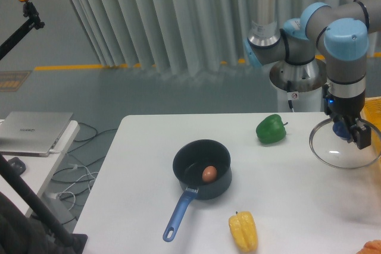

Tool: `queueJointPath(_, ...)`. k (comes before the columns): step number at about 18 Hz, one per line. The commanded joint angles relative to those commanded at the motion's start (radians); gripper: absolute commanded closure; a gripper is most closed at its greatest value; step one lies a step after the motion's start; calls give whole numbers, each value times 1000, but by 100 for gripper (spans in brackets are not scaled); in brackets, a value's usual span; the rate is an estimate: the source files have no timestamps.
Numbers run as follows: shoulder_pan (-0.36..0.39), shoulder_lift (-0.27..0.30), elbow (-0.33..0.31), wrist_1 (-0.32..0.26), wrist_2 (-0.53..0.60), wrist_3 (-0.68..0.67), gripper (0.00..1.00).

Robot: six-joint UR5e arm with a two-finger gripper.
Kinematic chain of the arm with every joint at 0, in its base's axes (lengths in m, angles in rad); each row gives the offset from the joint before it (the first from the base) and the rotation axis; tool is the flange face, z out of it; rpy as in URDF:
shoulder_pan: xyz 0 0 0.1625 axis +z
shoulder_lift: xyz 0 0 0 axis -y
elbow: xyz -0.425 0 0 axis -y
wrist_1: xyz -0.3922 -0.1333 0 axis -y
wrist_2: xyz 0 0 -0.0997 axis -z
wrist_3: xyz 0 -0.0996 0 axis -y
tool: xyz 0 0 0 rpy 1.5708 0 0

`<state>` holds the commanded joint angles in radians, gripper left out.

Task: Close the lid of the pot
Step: 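Hold the glass lid by its knob in the gripper, raising it slightly, then carry the glass lid over to the dark blue saucepan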

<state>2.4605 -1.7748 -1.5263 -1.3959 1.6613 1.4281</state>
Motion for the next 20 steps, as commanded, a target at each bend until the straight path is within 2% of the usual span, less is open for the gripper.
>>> queueJointPath(9, -15, 3, -2, -2, -2, -44, 63)
queueJointPath(14, -70, 3, -5, -2, -3, -139, 63)
queueJointPath(20, -179, 5, -3, 3, -14, -300, 63)
